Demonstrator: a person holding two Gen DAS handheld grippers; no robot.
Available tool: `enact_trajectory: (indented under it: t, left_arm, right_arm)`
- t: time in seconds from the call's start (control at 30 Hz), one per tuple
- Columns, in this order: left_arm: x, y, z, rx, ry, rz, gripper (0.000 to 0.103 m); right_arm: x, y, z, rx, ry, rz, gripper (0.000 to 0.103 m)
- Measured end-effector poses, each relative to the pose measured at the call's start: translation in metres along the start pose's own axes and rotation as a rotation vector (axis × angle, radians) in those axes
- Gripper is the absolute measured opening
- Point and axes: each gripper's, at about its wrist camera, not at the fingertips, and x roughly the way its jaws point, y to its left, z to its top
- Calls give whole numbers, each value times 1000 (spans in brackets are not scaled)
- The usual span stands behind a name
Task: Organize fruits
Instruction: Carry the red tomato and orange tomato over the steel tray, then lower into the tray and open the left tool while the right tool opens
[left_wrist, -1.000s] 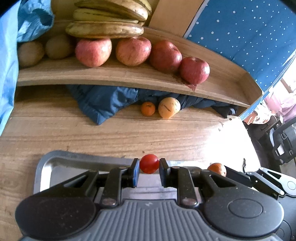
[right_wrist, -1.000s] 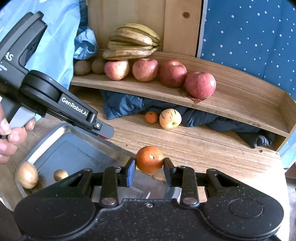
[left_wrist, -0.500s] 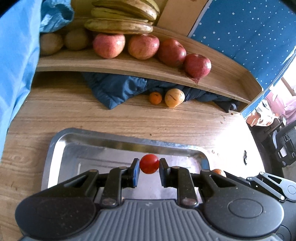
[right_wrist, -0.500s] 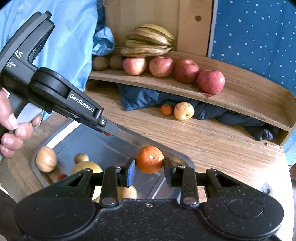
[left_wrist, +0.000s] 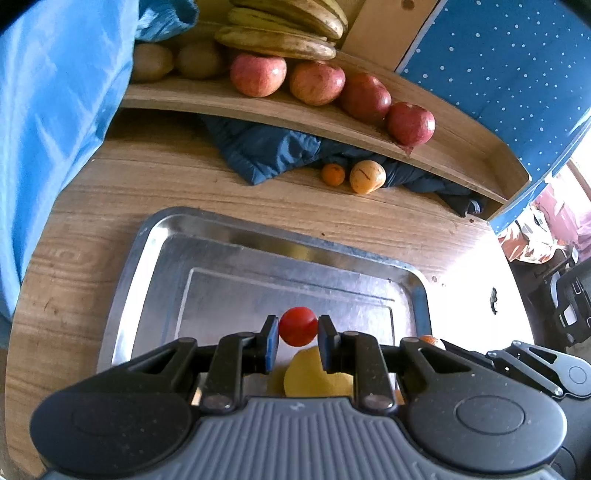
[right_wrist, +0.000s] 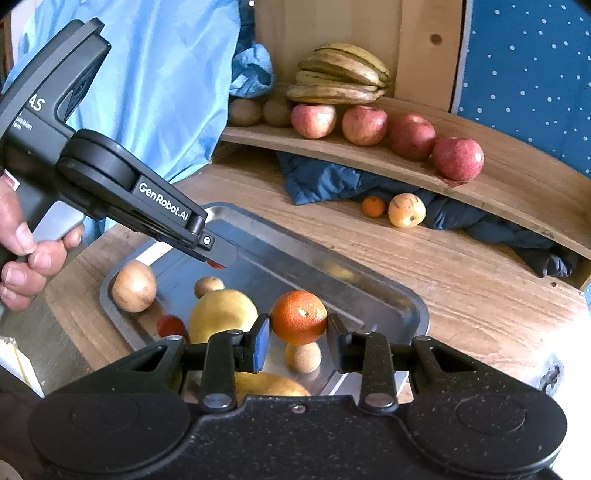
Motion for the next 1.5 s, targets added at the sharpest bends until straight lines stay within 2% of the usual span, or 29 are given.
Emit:
enact_trajectory:
  t: [0.6, 1.5]
  left_arm:
    - [-7, 11, -27, -56, 24, 34, 24]
    - [-9, 9, -32, -62, 23, 58, 25]
  right_arm:
    - [2, 9, -16, -23, 22, 28, 34]
    - [3, 9, -22, -27, 27, 31, 35]
